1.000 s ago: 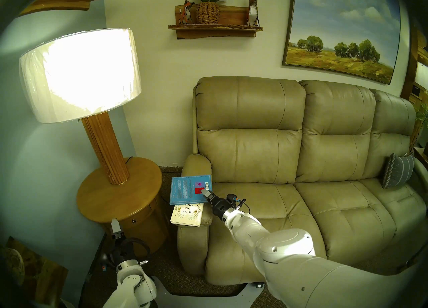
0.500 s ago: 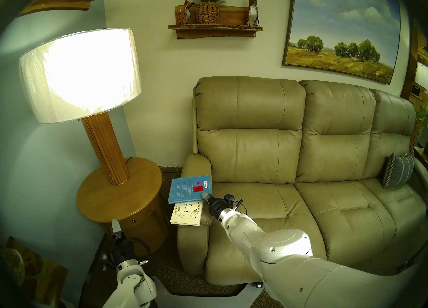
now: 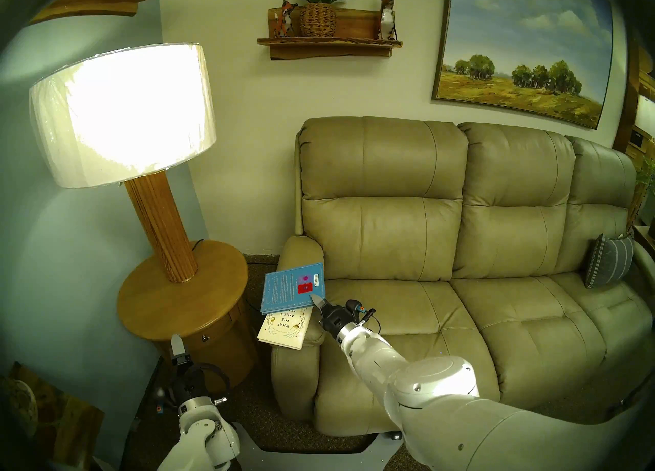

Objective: Move books from sofa to side table

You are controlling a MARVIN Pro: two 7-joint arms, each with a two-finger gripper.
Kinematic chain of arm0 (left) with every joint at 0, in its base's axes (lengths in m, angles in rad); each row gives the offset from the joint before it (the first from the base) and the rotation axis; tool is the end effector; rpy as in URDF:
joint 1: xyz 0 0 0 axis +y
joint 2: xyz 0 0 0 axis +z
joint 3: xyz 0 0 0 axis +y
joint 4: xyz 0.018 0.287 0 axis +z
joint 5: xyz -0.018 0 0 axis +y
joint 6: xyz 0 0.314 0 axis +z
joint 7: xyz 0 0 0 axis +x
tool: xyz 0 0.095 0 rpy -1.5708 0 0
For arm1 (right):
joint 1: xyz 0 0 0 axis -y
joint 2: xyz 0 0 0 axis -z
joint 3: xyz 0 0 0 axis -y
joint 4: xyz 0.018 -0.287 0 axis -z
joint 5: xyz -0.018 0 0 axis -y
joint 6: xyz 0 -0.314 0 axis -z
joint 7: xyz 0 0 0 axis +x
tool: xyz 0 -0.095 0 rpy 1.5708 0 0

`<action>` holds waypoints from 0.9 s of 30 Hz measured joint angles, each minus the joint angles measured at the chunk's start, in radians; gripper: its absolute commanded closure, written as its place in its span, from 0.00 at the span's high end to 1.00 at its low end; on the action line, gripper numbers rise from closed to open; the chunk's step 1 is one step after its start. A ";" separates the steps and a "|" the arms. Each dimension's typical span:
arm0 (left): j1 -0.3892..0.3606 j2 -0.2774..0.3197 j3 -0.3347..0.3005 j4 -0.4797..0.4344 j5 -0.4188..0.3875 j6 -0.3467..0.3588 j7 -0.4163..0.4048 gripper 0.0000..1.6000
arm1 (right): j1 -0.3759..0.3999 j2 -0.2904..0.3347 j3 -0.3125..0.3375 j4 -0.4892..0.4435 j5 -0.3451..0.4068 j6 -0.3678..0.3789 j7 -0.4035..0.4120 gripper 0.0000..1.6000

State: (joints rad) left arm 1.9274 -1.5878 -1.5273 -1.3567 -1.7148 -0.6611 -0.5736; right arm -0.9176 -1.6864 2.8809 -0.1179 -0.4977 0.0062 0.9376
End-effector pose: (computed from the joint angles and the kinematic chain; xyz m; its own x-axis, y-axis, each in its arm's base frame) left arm 0.2497 0.0330 -0.4583 -0.5503 0.8078 0.2114 0.1073 -0.1827 0.9773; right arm 0.4513 0.0867 -0.4800 0.5369 -0.7271 0.4278 0.1732 -0.4012 -0.8994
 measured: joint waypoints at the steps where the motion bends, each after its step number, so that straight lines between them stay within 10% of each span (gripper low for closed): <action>1: 0.000 0.000 0.000 0.000 0.000 0.000 0.000 1.00 | -0.005 0.003 0.000 0.001 0.004 -0.003 0.015 0.00; 15: 0.000 0.000 0.000 -0.001 0.000 0.000 -0.001 1.00 | -0.034 0.032 0.000 0.016 0.074 -0.008 0.146 0.00; 27: 0.004 0.004 0.012 -0.010 -0.001 0.000 -0.005 1.00 | -0.028 0.030 0.000 0.018 0.175 0.161 0.244 0.00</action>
State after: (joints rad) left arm 1.9315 -1.5834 -1.5155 -1.3663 -1.7160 -0.6615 -0.5791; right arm -0.9461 -1.6564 2.8809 -0.0996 -0.3231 0.1672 1.1812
